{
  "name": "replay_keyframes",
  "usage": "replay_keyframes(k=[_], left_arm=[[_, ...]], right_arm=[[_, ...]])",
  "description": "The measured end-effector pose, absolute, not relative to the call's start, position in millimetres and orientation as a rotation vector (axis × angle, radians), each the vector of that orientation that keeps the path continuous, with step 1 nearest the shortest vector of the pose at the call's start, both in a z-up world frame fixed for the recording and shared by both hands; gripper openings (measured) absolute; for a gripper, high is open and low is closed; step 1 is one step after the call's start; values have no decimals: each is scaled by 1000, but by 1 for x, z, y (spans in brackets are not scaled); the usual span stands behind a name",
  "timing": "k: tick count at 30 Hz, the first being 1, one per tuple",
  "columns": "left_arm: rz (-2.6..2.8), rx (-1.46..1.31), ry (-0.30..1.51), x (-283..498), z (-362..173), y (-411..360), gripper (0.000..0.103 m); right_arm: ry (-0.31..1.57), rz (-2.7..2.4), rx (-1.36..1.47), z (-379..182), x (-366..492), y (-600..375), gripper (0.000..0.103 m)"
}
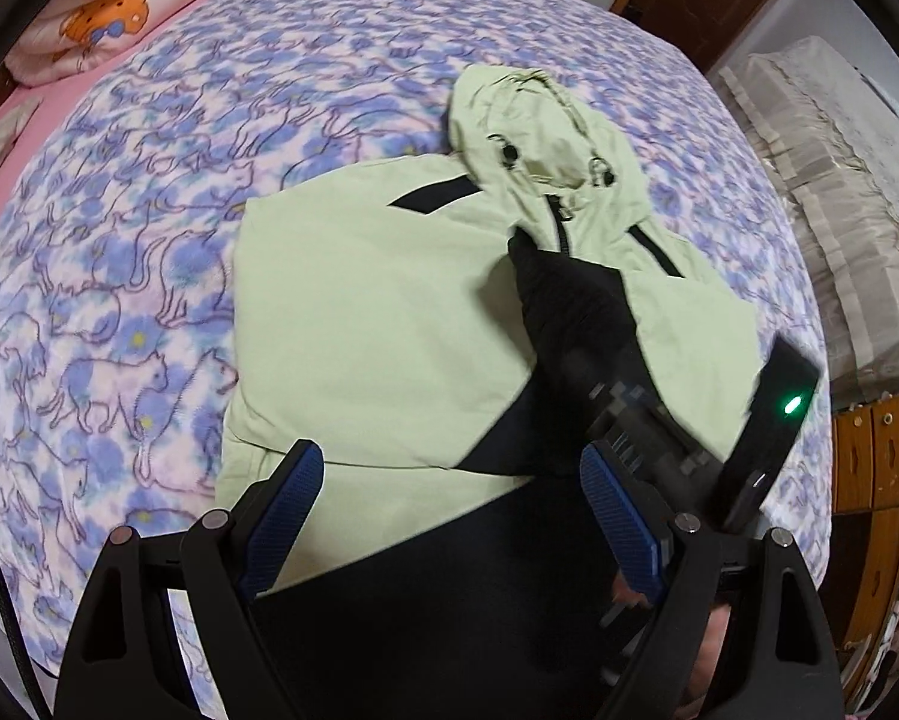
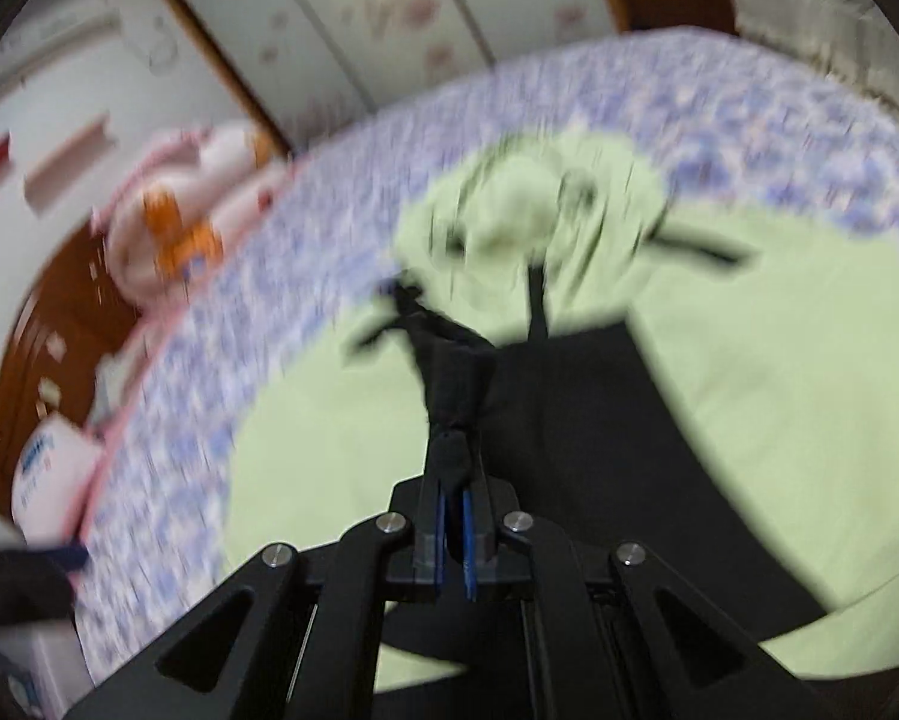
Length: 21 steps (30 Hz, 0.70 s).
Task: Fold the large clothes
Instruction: 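Lift the sleeve and lay it across the jacket front with the right tool, then grasp the green side edge with the right tool and fold it toward the zipper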
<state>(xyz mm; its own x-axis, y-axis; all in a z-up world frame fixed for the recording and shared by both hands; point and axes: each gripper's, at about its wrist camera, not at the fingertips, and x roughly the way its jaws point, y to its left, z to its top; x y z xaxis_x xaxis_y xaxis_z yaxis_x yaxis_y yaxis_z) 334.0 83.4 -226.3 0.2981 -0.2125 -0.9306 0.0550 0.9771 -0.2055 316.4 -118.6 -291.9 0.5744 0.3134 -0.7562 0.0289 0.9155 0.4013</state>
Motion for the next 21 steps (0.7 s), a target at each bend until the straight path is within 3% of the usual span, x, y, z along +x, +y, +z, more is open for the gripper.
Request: replay_keyframes(k=[5,8,10,12,21], left_arm=[[-193,-157,1290,346,-252,86,87],[-204,-159,1318,351,-271,81,87],[-227,-171,1322,353,-283,74,86],[-254,-201,1314,354,-294,66,86],[-196,-390,1295,362,-348,34,82]], right_arm=[[1054,249,440,-318,311,-106,10],[1051,287,474,-315,307,-119,24],[1048,281,469,-310,302,-132,44],[1031,280,478,-302,297,-144,49],[997,88,370,-276,242,-243,50]])
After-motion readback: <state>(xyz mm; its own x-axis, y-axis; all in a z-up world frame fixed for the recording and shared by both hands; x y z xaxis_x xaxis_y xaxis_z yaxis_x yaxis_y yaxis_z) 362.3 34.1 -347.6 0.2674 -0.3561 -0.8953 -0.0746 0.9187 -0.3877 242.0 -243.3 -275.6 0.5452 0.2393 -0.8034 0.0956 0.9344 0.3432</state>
